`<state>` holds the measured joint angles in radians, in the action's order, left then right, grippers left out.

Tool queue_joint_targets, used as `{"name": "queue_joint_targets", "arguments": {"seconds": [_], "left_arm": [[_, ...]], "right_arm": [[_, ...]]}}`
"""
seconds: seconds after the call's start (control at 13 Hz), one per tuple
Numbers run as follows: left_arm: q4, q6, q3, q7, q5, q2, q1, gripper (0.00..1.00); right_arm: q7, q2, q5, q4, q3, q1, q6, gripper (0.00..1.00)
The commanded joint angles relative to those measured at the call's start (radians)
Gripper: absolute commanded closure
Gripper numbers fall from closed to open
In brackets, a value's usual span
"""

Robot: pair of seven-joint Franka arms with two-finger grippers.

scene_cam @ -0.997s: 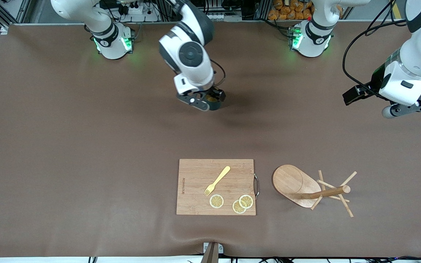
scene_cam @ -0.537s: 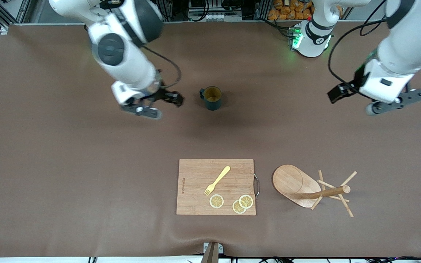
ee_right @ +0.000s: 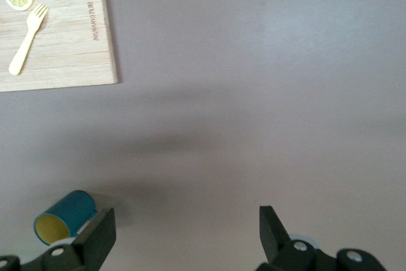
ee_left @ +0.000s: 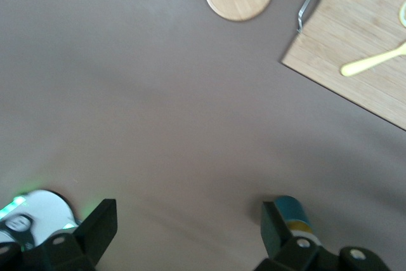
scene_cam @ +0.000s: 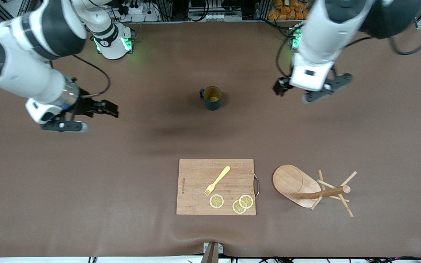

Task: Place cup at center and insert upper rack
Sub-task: 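Lower the left gripper onto the mug handle and grasp it while the right gripper retracts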

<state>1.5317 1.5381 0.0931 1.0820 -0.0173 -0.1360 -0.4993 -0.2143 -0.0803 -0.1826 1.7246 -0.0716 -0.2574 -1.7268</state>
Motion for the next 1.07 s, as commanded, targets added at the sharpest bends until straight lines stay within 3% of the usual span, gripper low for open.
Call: {"name": "queue_joint_targets", "arguments": {"seconds": [0.0, 0.23, 0.69, 1.0], "left_arm": [[-0.015, 0.045, -0.009, 0.171, 0.002, -0.057, -0.114, 0.0], [-0.031, 0.103, -0.01, 0.405, -0.003, -0.158, -0.253, 0.0], [-0.199, 0.163, -0.018, 0.83, -0.105, -0.443, -0.497, 0.0], [-0.211, 0.264, -0.022, 1.062, -0.148, -0.551, -0.582, 0.0]], "right_arm": [[0.072, 0.085, 0.012, 0.03, 0.024, 0.088, 0.05, 0.0], [0.073, 0.131, 0.061, 0.036, 0.024, 0.105, 0.082, 0.0], [0.101, 0.146, 0.063, 0.033, 0.024, 0.168, 0.084, 0.0], [0.148, 0.165, 0.064, 0.032, 0.024, 0.208, 0.09, 0.0]]}}
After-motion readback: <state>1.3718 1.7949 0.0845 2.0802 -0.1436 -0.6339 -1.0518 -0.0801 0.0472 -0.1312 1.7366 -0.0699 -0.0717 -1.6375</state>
